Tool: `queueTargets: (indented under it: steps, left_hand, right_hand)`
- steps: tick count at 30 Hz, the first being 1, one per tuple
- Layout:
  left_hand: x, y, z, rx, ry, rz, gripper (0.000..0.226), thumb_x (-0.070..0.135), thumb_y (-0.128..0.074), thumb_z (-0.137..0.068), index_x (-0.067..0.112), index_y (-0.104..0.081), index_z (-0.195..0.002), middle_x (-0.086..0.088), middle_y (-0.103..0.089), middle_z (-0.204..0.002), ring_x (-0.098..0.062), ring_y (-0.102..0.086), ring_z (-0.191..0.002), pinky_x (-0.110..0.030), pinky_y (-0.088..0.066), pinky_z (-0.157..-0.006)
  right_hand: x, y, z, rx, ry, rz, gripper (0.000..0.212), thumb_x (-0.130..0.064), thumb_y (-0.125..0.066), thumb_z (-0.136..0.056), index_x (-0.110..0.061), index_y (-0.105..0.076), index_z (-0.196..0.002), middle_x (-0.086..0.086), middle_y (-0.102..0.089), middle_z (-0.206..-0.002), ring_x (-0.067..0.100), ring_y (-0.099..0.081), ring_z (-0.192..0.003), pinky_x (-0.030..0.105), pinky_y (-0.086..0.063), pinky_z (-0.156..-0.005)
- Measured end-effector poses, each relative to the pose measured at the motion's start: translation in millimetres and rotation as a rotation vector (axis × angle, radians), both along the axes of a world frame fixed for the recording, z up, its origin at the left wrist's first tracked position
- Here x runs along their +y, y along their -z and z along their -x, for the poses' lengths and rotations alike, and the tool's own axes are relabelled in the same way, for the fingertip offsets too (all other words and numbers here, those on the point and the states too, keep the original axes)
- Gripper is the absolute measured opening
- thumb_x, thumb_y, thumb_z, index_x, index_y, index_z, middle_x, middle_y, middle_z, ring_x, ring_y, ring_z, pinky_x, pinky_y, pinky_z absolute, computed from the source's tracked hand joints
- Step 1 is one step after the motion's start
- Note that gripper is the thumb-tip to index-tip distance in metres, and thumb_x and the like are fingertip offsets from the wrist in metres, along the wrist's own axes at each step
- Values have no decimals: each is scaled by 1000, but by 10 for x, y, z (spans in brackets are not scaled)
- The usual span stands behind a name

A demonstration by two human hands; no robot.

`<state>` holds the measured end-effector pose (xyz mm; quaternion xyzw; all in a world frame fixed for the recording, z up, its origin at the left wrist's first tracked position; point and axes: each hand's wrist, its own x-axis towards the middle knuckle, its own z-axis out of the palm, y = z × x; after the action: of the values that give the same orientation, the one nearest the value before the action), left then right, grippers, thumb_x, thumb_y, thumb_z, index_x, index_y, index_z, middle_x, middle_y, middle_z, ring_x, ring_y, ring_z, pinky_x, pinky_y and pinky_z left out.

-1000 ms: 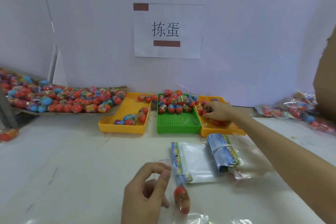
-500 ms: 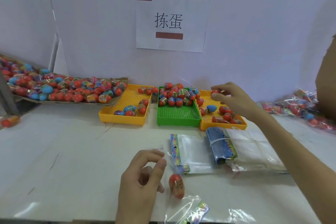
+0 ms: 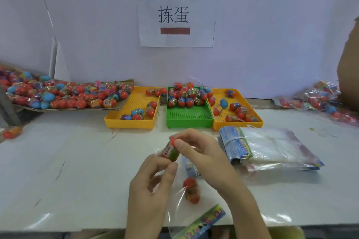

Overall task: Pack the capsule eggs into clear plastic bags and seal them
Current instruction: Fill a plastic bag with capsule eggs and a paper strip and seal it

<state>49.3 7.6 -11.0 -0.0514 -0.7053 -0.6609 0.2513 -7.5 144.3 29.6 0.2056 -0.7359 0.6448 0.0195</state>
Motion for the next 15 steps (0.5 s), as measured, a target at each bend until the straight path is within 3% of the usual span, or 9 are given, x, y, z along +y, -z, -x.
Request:
queueTargets:
  steps: [4,8,12,15]
  left_hand:
    - [-8,17,2,-1,3,-16,22,53,-65,-77,32,-69,-76,8,-73,-92,-20,-74,-88,-54,-60,-79]
    - [-5,3,-7,-14,53,1,19,51,-64,-82,32,-66,-79,5,-76,-99,-18,-74,-89,-40,-61,-78]
    - [-24,0,14,-31,102,-23,13,32,-56,-90,27,-60,-78,7,-75,-112,-18,-75,-86,-27,-60,-78]
    - [-20,-21,17,-29,118,-44,15,29,-56,-89,25,-59,-75,5,-76,-109,-14,-74,-81,-20,-57,-70]
  right_hand:
    - [35,44,-11,-61,-29,60,14,-19,-66,-96,-7,-70,-101,3,-74,-96,14,-69,-94,27,-54,-83]
    - [123,45,-7,-75,-20,-16,8,-19,-66,-96,-13,-71,-96,1,-75,-103,14,-69,-101,32,-53,-90]
    - [170,36,-50,-90,-101,-149,8,-26,-69,-94,-20,-72,-91,3,-74,-99,12,-67,-91,28,-50,-79]
    - [179,43,-72,-77,-117,-259,11,-31,-71,-92,-20,-74,-90,2,-72,-104,23,-65,-93,33,-48,-78]
